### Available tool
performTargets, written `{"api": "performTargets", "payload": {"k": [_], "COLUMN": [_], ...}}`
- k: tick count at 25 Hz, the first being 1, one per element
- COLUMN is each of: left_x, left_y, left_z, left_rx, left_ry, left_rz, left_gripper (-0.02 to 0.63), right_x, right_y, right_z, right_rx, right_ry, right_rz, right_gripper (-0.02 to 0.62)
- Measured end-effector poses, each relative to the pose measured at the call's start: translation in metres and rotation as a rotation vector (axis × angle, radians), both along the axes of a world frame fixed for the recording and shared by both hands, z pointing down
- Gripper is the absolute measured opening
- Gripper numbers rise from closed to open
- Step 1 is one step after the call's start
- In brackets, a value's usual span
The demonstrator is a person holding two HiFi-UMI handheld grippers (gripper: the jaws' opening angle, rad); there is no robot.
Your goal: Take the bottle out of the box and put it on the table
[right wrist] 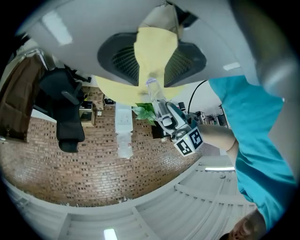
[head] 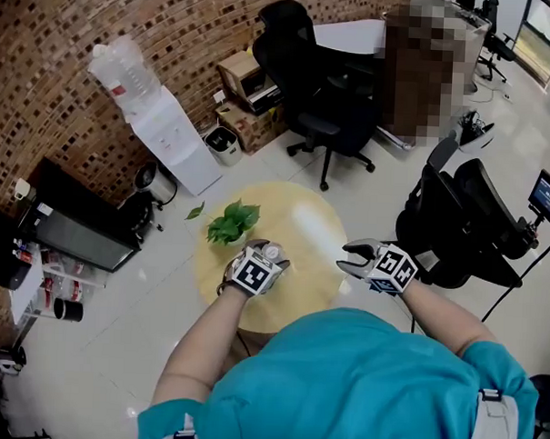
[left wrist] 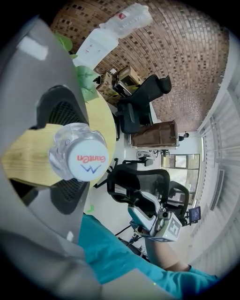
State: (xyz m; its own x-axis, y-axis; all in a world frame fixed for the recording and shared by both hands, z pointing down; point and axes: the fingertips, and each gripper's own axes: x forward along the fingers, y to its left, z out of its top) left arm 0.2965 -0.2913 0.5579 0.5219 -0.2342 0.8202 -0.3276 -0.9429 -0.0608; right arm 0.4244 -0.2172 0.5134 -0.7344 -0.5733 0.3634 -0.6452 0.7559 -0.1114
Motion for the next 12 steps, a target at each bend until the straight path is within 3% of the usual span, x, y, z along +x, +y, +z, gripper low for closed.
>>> {"api": "performTargets", "payload": {"k": [5, 7, 10, 12], "left_x": [0.05, 0.063, 0.091, 0.097], "left_y": [-0.032, -0.043, -0.072, -0.078], "left_z": [0.011, 0.03, 0.009, 0.012], "left_rx": [0.052, 0.024, 0.173, 0.18], "left_ry": [0.007, 0.001, 0.026, 0.017], "left_rz": [-0.061, -0.097, -0.067, -0.042], "left_gripper": [0.321, 0.321, 0.322, 0.322], "right_x": [0.051, 0.066, 0.081, 0.082], "right_y": [-0.005, -0.009, -0.018, -0.02], "right_z": [0.018, 0.028, 0.033, 0.039], "right_rx": [-0.003, -0.004, -0.005, -0.016], "right_ry": [0.001, 0.003, -0.004, -0.01], "right_rz": [-0.048, -0.059, -0.038, -0.026], "right_gripper": [0.166, 0.166, 0.166, 0.166]}}
